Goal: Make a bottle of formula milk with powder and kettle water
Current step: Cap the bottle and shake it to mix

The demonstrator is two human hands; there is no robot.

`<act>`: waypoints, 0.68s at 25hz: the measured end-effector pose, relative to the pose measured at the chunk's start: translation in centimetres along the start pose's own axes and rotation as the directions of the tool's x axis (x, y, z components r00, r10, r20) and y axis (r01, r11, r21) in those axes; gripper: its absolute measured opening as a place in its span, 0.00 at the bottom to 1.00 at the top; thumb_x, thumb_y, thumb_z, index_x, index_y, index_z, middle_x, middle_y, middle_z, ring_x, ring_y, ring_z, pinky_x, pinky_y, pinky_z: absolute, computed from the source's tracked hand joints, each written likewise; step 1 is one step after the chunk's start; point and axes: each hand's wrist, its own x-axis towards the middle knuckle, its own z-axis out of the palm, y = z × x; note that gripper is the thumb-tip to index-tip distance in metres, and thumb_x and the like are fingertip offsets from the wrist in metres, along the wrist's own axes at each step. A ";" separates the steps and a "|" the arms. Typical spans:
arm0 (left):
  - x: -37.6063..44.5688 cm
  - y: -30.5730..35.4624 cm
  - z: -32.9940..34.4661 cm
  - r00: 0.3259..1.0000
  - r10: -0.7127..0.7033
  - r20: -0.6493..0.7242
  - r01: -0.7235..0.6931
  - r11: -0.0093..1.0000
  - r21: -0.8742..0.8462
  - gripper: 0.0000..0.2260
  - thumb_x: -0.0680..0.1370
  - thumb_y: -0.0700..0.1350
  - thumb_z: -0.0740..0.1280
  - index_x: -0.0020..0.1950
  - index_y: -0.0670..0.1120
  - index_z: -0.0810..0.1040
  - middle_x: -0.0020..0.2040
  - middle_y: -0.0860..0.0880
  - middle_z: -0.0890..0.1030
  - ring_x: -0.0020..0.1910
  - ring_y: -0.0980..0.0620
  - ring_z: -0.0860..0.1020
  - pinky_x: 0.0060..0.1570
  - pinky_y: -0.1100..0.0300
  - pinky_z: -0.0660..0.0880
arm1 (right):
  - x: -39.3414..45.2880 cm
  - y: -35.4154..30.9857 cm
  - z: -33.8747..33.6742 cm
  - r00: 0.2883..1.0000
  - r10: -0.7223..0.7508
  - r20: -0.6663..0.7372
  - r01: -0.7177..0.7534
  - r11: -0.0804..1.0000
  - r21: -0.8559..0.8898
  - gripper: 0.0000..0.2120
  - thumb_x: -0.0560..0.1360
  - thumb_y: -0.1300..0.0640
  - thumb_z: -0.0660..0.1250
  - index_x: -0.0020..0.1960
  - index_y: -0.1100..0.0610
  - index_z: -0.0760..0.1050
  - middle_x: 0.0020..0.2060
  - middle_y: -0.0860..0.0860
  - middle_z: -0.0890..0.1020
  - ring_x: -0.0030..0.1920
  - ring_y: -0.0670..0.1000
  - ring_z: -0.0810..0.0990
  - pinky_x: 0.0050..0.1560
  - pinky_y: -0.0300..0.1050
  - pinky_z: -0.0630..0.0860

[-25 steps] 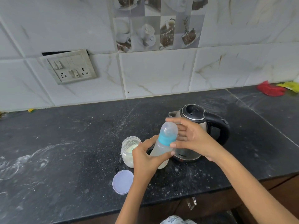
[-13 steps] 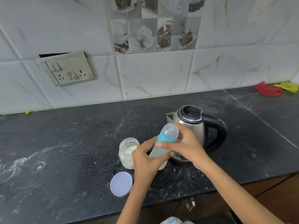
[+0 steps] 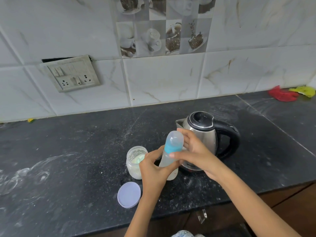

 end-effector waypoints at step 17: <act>1.1 2.0 -2.4 0.920 -0.216 0.327 0.319 0.897 -0.306 0.13 0.74 0.41 0.69 0.59 0.43 0.80 0.55 0.45 0.84 0.57 0.49 0.81 0.56 0.59 0.77 | -1.9 1.9 0.9 0.999 -0.031 0.018 0.029 0.991 0.127 0.24 0.68 0.56 0.73 0.60 0.58 0.69 0.56 0.51 0.84 0.56 0.47 0.83 0.53 0.39 0.79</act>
